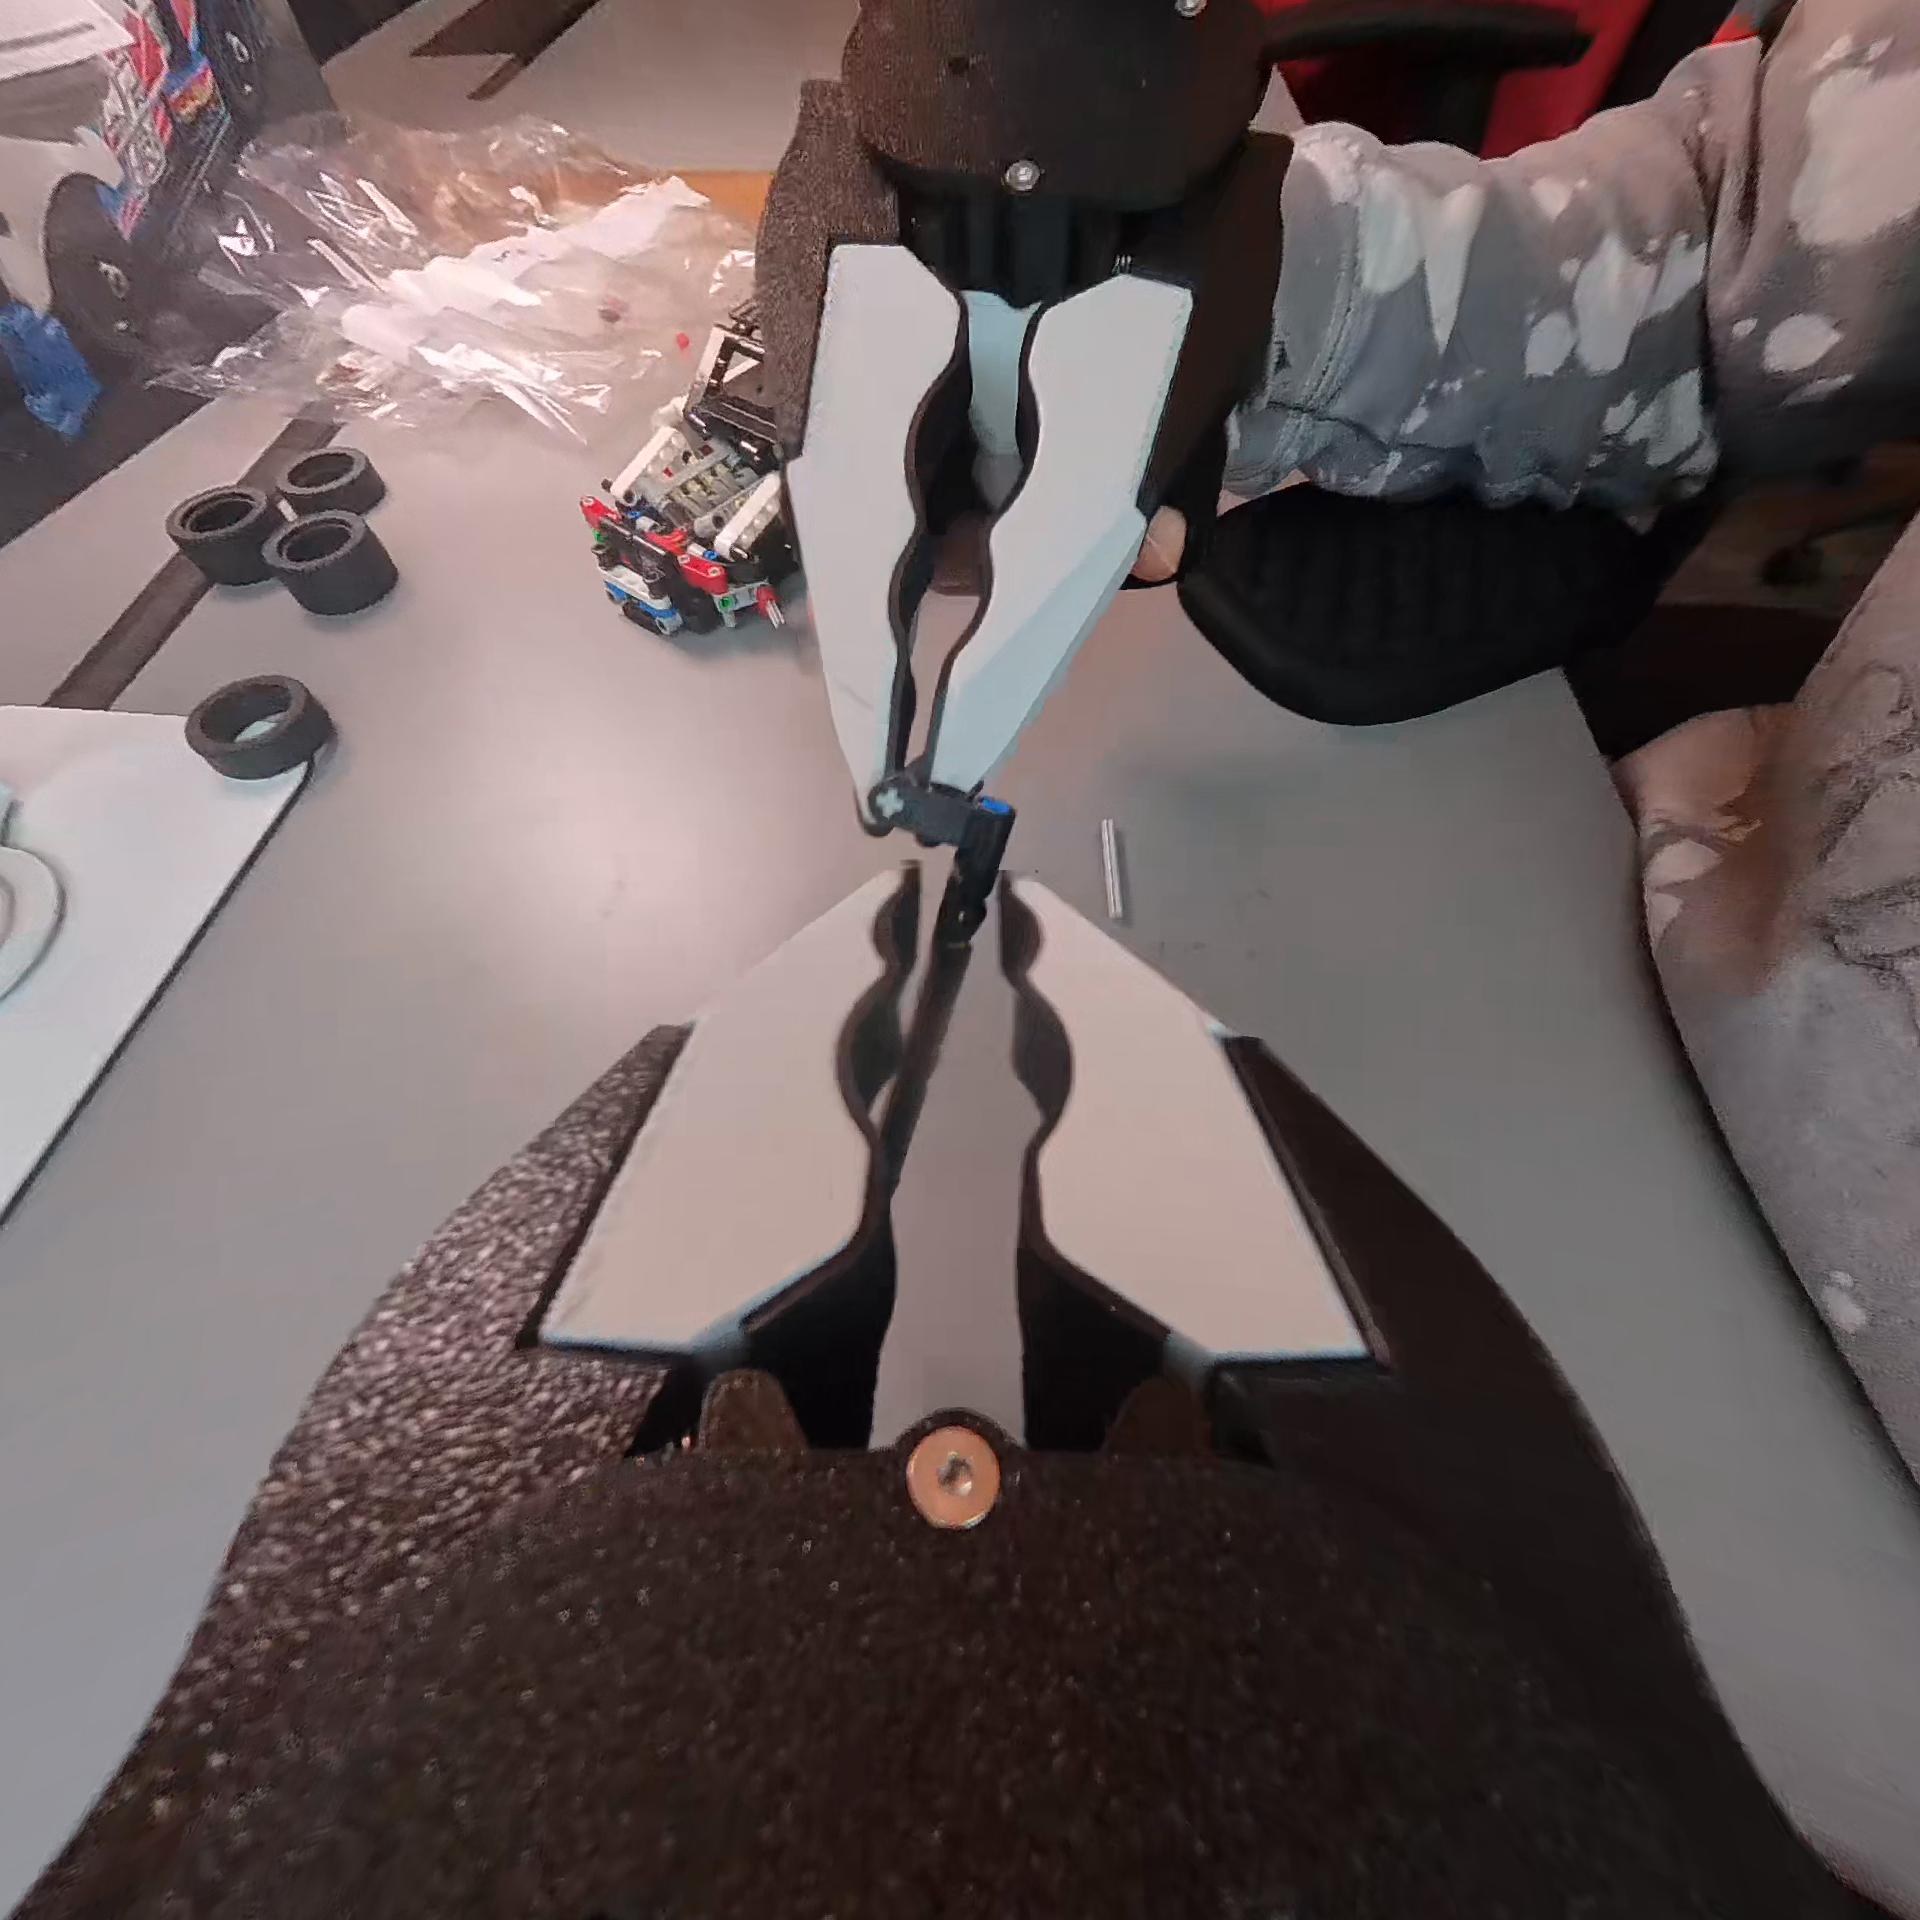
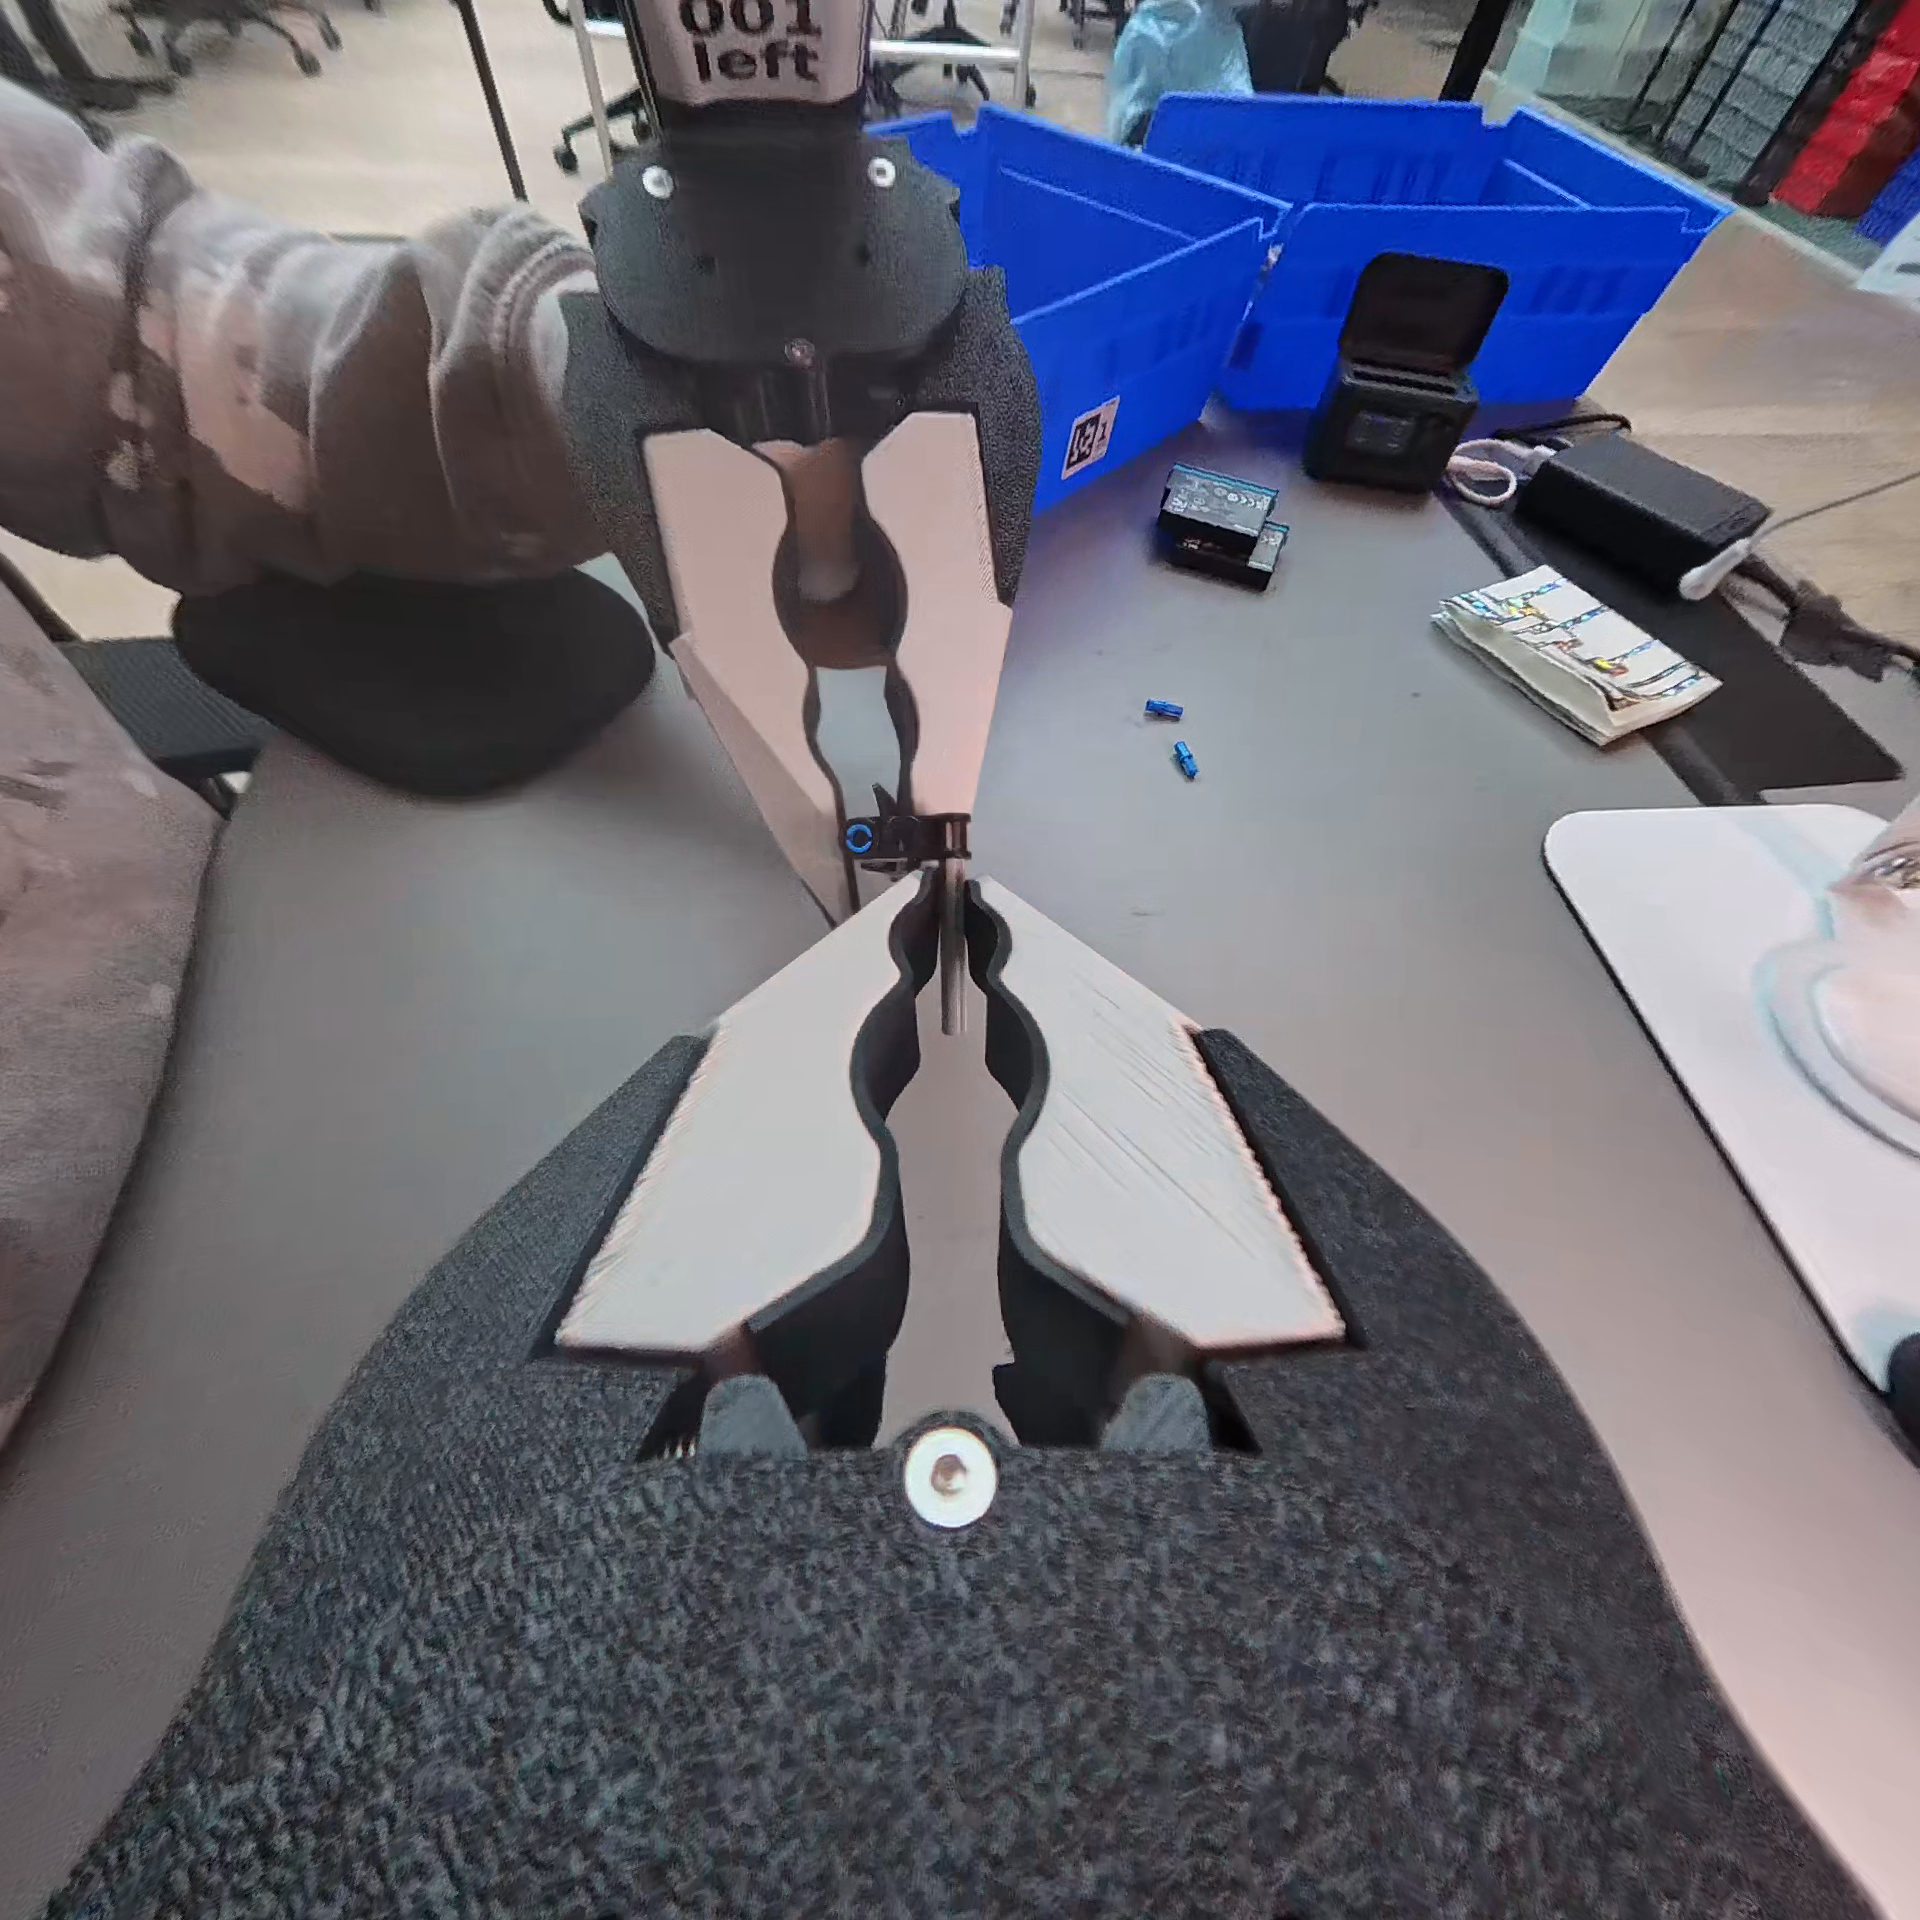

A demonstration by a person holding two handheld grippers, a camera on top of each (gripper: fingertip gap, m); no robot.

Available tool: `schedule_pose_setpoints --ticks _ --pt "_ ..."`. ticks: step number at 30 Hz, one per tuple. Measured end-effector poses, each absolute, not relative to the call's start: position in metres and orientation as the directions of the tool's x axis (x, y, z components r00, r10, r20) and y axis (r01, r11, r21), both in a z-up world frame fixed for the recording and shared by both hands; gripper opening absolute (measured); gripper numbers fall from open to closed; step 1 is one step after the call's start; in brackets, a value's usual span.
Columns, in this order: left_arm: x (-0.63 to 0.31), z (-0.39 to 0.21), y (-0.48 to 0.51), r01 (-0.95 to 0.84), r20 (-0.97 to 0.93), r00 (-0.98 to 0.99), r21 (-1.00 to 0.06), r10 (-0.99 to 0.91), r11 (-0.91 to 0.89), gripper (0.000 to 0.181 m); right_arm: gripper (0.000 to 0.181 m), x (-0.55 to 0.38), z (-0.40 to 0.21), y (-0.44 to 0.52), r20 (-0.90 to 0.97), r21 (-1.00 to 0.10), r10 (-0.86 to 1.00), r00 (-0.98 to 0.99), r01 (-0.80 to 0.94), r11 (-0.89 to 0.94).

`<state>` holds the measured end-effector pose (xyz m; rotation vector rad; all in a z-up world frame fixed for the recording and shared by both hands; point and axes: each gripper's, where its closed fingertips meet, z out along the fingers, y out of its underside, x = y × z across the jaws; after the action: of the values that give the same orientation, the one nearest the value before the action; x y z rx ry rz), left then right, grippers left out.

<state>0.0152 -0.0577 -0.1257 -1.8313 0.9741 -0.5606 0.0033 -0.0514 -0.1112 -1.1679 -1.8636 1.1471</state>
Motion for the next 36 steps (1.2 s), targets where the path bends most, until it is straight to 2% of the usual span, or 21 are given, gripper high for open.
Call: schedule_pose_setpoints --ticks 3,9,22,28,30,32,36 --pt "0.007 -0.116 -0.051 -0.384 -0.044 0.564 -0.898 -0.825 -0.215 0.007 0.004 -0.007 -0.102 -0.044 0.107 -0.902 0.908 -0.405 0.345 0.259" --pt "0.006 -0.112 -0.053 -0.108 0.140 0.518 -0.968 -0.844 -0.226 0.005 0.004 -0.008 -0.106 -0.047 -0.046 -0.959 0.865 -0.500 0.264 0.102" --pt "0.000 -0.097 -0.039 -0.032 0.075 0.602 -0.992 -0.795 -0.118 0.004 0.004 -0.004 -0.102 -0.037 -0.195 -0.965 0.845 -0.498 0.249 -0.076" --pt "-0.002 -0.089 -0.036 -0.052 0.020 0.641 -0.996 -0.767 -0.070 0.004 0.004 -0.004 -0.095 -0.036 -0.225 -0.964 0.844 -0.486 0.238 -0.120" --pt "-0.001 -0.097 -0.036 -0.107 0.005 0.632 -0.990 -0.775 -0.094 0.005 0.003 -0.006 -0.101 -0.032 -0.263 -0.951 0.850 -0.456 0.271 -0.149" --pt "0.006 -0.113 -0.046 -0.148 0.068 0.561 -0.973 -0.825 -0.180 0.006 0.004 -0.006 -0.110 -0.035 -0.248 -0.950 0.858 -0.449 0.288 -0.124" --pt "0.011 -0.119 -0.060 -0.121 0.146 0.502 -0.964 -0.852 -0.236 0.011 0.004 -0.006 -0.113 -0.045 -0.050 -0.972 0.882 -0.469 0.224 0.064"
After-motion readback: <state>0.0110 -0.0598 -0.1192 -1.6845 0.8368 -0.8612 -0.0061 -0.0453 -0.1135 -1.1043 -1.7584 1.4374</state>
